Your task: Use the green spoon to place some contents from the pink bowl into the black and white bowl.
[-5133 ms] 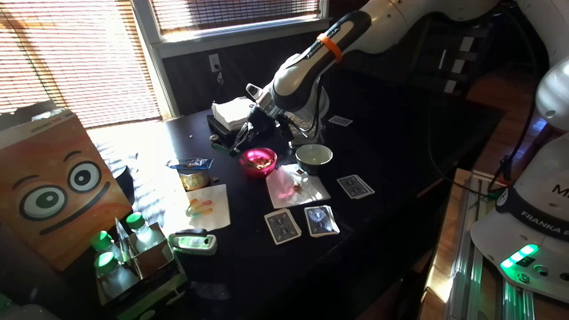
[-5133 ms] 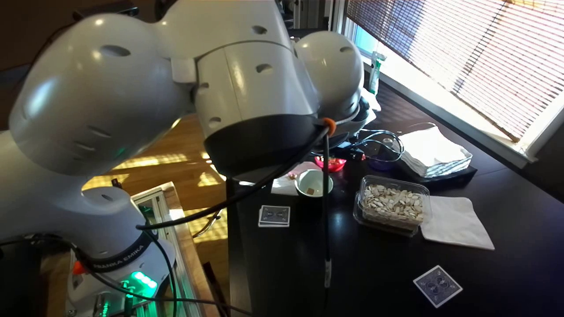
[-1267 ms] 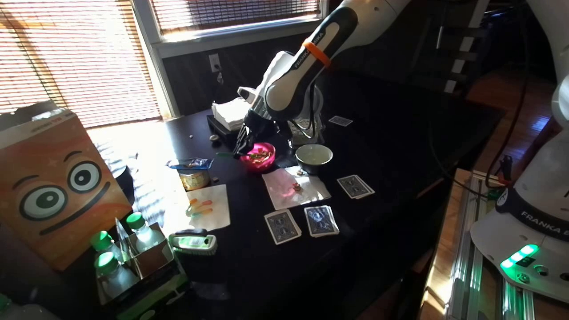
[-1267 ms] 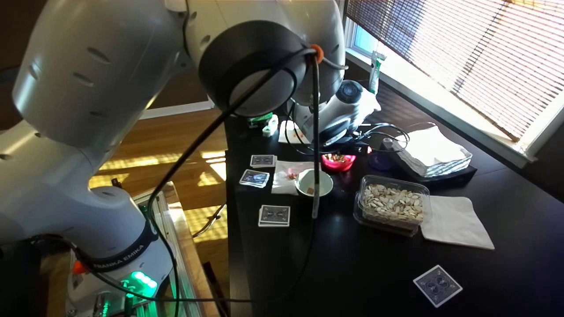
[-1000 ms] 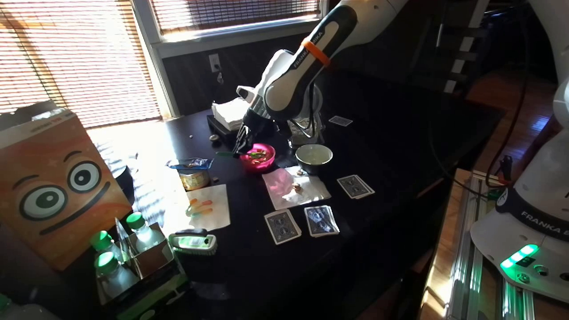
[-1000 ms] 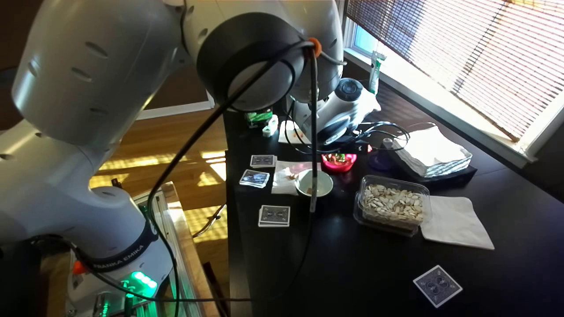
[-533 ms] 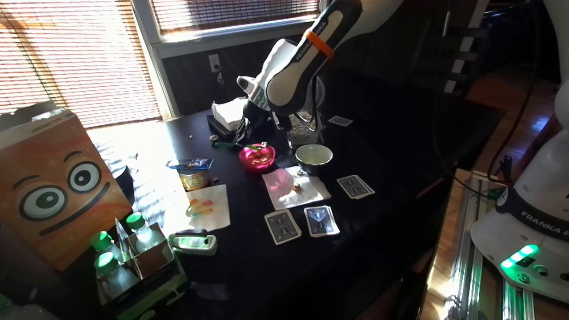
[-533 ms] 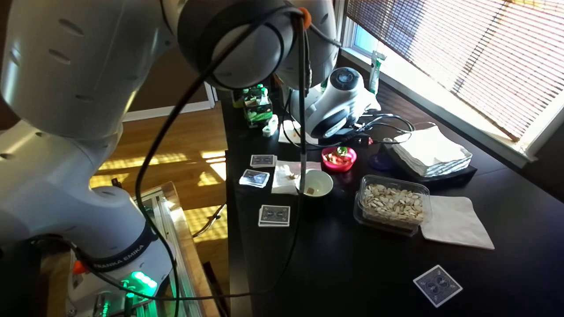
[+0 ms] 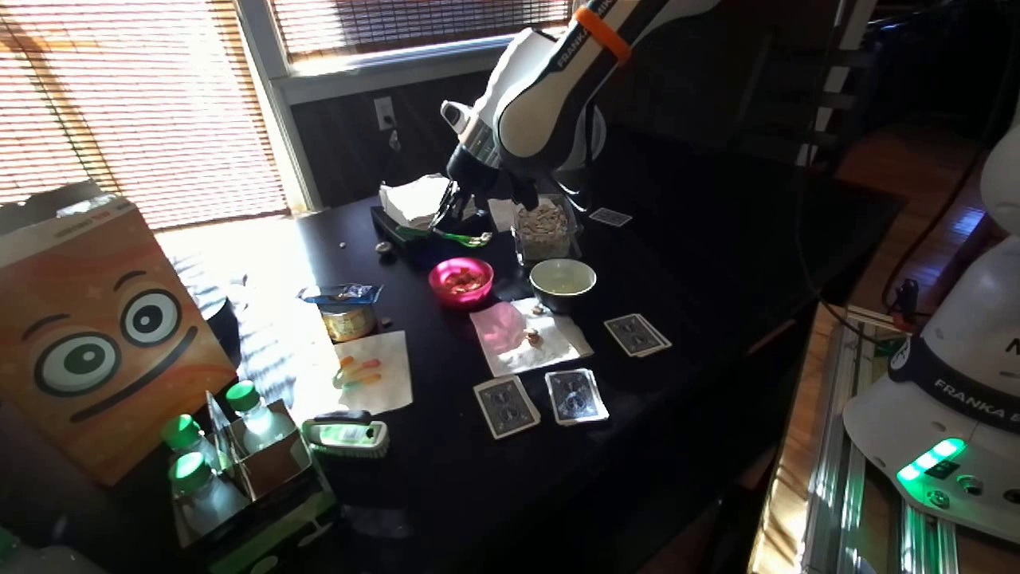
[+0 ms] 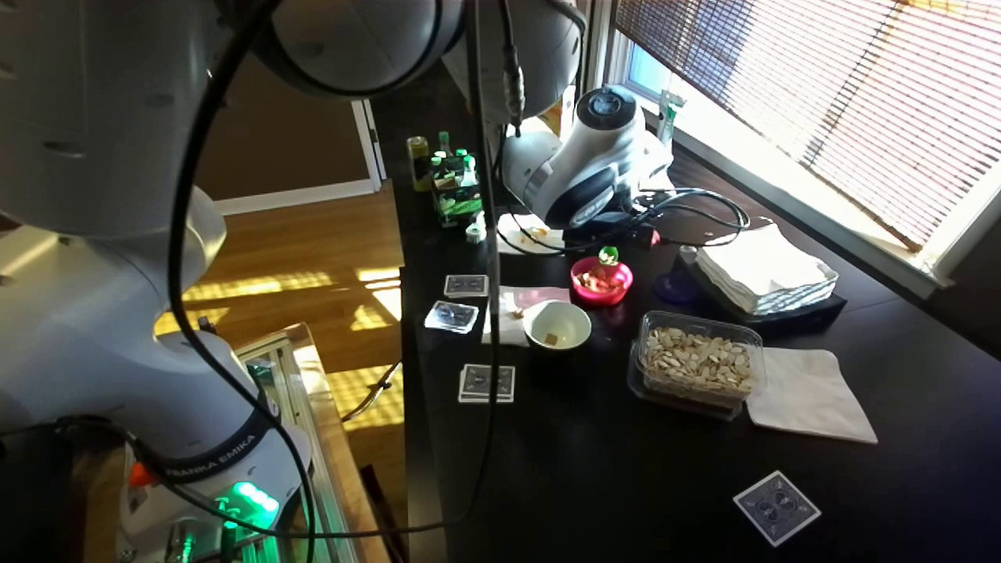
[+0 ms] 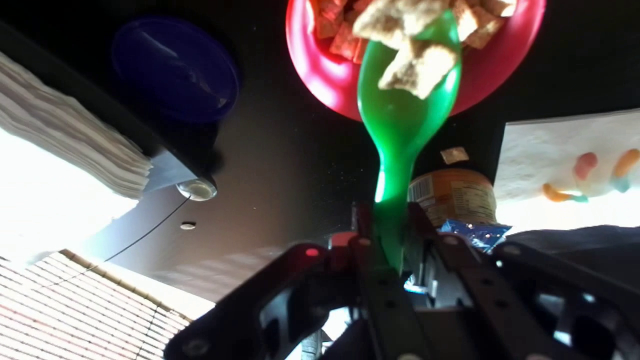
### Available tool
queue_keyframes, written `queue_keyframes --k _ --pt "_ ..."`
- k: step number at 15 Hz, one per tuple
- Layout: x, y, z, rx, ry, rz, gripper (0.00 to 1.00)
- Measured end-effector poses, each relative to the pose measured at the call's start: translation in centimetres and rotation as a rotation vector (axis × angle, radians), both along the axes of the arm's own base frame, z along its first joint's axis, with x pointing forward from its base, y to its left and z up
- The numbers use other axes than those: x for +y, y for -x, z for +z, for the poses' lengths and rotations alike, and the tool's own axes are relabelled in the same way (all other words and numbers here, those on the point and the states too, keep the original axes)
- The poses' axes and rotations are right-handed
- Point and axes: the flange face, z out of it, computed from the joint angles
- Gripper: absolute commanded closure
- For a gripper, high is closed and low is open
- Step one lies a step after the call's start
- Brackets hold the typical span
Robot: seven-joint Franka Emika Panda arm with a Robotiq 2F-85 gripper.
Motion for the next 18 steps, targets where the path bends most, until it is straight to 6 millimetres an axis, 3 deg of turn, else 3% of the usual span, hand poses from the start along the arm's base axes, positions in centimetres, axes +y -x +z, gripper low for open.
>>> queue_keyframes --k 7,18 --pt "-3.5 4.0 1.8 0.034 -0.071 -0.101 0.95" --pt "-6.3 9.1 2.9 0.045 -0.260 -0.179 0.95"
